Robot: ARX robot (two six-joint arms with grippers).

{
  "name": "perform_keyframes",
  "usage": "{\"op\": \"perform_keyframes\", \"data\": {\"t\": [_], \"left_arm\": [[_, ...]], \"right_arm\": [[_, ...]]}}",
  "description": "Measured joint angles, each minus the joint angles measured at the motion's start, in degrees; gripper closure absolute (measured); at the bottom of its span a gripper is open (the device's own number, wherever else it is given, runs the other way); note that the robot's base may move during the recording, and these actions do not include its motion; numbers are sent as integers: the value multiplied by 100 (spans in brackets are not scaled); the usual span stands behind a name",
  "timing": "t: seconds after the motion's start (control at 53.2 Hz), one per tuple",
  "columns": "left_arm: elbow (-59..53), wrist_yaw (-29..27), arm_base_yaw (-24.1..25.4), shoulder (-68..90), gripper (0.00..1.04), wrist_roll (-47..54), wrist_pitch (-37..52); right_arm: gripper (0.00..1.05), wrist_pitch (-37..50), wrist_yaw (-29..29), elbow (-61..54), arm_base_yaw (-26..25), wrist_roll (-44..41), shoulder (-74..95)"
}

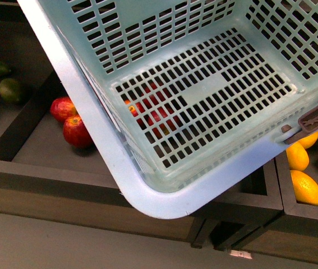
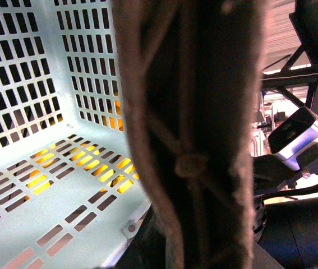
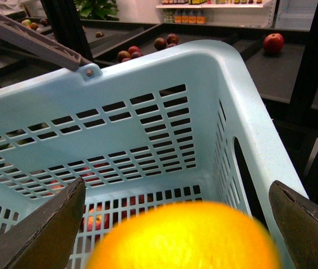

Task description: Pick lemon and mango into basket

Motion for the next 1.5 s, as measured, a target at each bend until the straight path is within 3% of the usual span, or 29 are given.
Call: {"op": "perform_keyframes", "data": {"t": [0.188, 0.376, 0.451, 0.827, 1.072, 1.448, 1.504], "left_arm": [[-2, -11, 0, 0, 99, 11, 0], [-24, -13, 2, 0, 99, -9, -4], [-24, -17, 9, 0, 99, 11, -4], [-24, -24, -4, 0, 99, 11, -4], [-24, -7, -4, 0, 99, 4, -4], [-24, -11, -4, 0, 99, 2, -4], [-24, -7, -4, 0, 99, 0, -4]], "right_arm": [[9, 225, 376, -13, -131, 468, -79], [12, 365, 2002, -540, -717, 822, -879], [27, 289, 2483, -1086, -798, 431, -1456], [102, 800, 2883, -3287, -308, 87, -2981], [103, 629, 3320, -4022, 177, 61, -3895], [103, -94, 3370, -4575, 201, 57, -5154], [91, -133, 3370, -4607, 203, 57, -5268]]}}
